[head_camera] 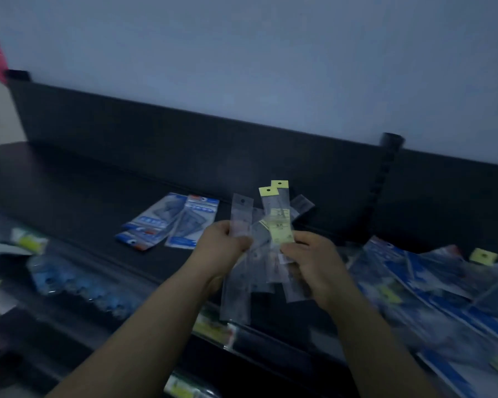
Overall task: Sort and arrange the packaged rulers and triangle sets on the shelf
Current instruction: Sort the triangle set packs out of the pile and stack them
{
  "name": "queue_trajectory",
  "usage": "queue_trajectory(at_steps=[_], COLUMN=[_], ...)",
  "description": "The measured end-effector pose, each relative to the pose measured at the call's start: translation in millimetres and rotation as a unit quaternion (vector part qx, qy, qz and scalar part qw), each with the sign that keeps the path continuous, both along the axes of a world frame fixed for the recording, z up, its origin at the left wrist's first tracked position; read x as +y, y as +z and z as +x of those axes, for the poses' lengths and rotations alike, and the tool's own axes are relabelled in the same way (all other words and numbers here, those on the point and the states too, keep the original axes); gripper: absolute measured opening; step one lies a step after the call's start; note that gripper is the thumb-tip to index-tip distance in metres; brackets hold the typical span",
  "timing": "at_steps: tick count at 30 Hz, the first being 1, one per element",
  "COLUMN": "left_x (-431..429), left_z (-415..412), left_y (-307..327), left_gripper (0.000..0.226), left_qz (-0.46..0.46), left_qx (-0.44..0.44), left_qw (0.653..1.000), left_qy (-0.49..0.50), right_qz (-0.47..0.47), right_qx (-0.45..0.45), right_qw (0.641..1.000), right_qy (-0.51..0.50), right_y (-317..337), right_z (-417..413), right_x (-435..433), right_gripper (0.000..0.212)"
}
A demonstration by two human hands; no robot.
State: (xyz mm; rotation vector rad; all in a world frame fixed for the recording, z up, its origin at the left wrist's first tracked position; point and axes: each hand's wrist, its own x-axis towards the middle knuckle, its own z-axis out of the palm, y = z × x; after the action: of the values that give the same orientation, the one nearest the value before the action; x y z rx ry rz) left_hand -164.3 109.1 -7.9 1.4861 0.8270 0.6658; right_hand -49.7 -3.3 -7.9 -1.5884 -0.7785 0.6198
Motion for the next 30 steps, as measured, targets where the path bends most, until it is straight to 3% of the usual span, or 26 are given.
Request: queue_trajectory(at_steps=[2,6,12,17,30], left_x=[47,70,164,222,390], left_z=[-59,-93,-220,-296,-362], left_y=[-2,-3,4,16,2], left_gripper=[0.013,0.013,0.019,0.006,0.013], left_qz=[0.007,0.014,0.03,0.065,0.038], left_qx=[-0.003,0.021,0.037,0.065,0.055], left_qw=[0.999,0.999,0.994,0.989,0.984], left_qy=[0.048,0.047,0.1,0.116,0.167], right_qz=[-0.006,0.002,-0.003,-0.003,-0.016], right_qx=[0.007,0.004,0.011,0.023,0.02], right_qw=[0.999,0.999,0.996,0.992,0.988], right_qy=[0.043,0.047,0.093,0.127,0.154], right_y=[1,-1,2,5,-3], right_z=[-52,-80,-196,-266,-331], right_x=[52,85,196,262,439], right_gripper=[0.016,0.019,0.023,0.018,0.018])
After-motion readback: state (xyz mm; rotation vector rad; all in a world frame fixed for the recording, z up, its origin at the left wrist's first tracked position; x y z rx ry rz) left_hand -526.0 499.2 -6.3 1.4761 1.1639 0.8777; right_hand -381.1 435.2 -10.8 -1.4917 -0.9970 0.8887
